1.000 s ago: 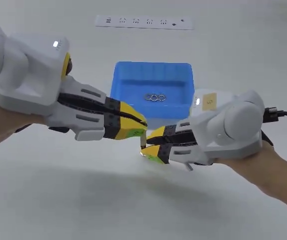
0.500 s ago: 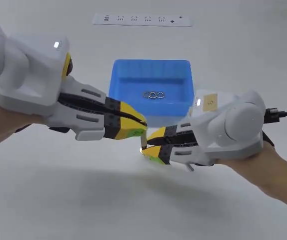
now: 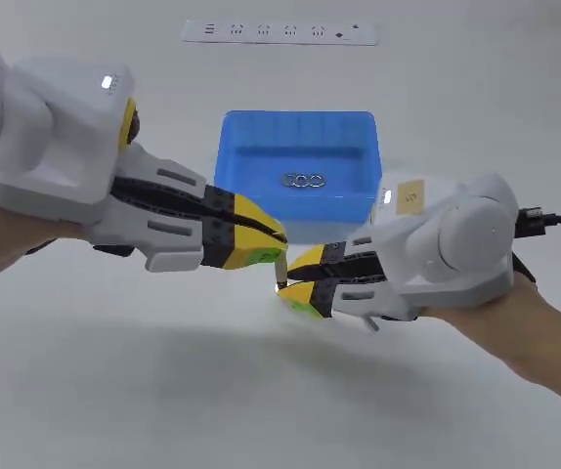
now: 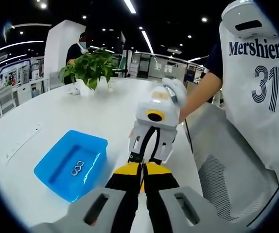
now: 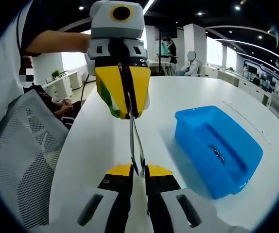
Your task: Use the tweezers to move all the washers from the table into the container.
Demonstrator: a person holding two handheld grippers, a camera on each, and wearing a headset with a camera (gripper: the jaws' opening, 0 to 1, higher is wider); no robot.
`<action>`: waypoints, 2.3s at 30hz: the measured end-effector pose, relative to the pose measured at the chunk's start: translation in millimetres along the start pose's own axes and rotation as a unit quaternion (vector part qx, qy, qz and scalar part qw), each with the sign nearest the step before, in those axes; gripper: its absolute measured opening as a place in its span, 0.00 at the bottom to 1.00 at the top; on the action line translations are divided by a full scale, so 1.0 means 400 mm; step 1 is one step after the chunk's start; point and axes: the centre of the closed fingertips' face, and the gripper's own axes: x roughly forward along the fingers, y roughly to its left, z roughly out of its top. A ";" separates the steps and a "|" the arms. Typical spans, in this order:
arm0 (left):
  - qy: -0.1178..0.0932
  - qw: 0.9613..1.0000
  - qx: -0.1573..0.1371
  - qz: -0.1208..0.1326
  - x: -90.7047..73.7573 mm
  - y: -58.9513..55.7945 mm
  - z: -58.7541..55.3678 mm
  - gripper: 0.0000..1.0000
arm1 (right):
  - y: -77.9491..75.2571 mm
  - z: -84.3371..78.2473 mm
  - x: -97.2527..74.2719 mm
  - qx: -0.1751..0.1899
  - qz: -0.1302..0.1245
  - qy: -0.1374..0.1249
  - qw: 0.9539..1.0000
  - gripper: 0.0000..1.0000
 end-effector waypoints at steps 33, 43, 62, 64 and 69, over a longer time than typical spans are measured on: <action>-0.001 1.000 -0.010 -0.004 0.007 0.004 -0.002 0.06 | -0.006 -0.005 0.004 0.005 -0.003 -0.004 1.000 0.11; 0.001 1.000 -0.013 -0.009 0.013 0.007 -0.007 0.06 | -0.004 -0.003 0.010 0.001 0.017 -0.004 1.000 0.11; 0.005 1.000 0.001 -0.009 -0.019 -0.003 0.026 0.06 | 0.005 0.041 -0.012 -0.019 0.012 -0.015 1.000 0.09; 0.000 1.000 0.006 -0.007 -0.029 -0.003 0.043 0.06 | 0.003 0.058 -0.022 -0.024 0.010 -0.021 0.999 0.09; -0.008 1.000 0.027 -0.001 -0.050 -0.001 0.088 0.06 | -0.012 0.097 -0.054 -0.037 -0.002 -0.034 0.999 0.09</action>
